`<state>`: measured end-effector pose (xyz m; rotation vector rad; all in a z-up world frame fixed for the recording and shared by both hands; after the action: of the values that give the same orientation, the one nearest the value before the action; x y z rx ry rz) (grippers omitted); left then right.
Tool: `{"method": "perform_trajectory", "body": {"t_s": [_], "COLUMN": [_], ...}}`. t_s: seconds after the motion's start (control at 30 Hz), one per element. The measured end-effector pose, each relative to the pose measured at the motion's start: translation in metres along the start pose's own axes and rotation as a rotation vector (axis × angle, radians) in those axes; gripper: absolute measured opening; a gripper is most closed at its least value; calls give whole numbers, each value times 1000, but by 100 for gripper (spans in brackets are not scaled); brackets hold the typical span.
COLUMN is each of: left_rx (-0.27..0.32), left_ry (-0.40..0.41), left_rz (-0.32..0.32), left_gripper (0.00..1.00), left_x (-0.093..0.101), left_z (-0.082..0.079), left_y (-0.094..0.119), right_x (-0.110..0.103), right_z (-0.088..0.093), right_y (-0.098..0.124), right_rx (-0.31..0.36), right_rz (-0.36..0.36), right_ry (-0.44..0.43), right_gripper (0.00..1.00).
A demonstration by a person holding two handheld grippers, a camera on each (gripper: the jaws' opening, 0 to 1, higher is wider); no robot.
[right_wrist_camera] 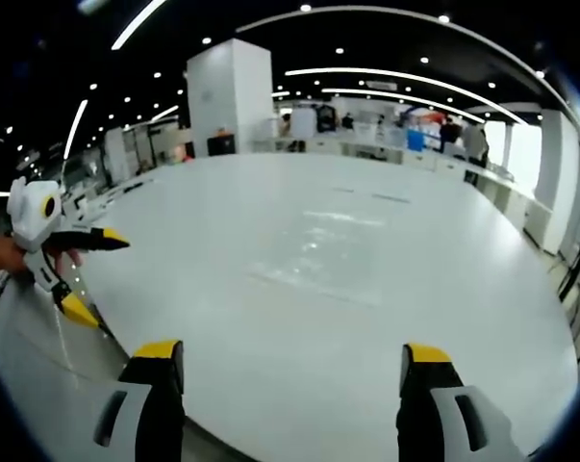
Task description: Open the resealable bag by pulling the two sides of the seal apart until the entire bag opening is separated and visibly accessible.
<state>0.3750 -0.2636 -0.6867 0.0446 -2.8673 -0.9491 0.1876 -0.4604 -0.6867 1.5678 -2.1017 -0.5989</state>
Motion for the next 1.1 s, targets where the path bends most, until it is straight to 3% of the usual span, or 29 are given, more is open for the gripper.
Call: {"method": "perform_trajectory", "body": {"t_s": [0.6, 1.1], "left_rx": [11, -17], "left_ry": [13, 24], "left_rz": [-1, 13], "left_gripper": [90, 89], "left_x": [-1, 0], "left_z": [-1, 3], "left_y": [0, -2], "right_x": [-2, 1], "right_z": [3, 2], "right_y": [-1, 0], "right_rx": [-27, -25], "right_rz": [-11, 7], "right_ry": [5, 1], "right_gripper": [92, 91]}}
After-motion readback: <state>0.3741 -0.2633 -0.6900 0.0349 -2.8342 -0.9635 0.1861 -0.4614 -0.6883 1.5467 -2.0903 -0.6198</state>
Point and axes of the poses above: the point that each gripper's makers call its tool centre point, and the gripper's own axes: y roughly backward along the fingers, x roughly to its right, z roughly out of its underside, the point moved 6 cm from there along y, roughly backward along the fingers, and after that the axes turned 10 degrees about y, right-handed, at the moved point
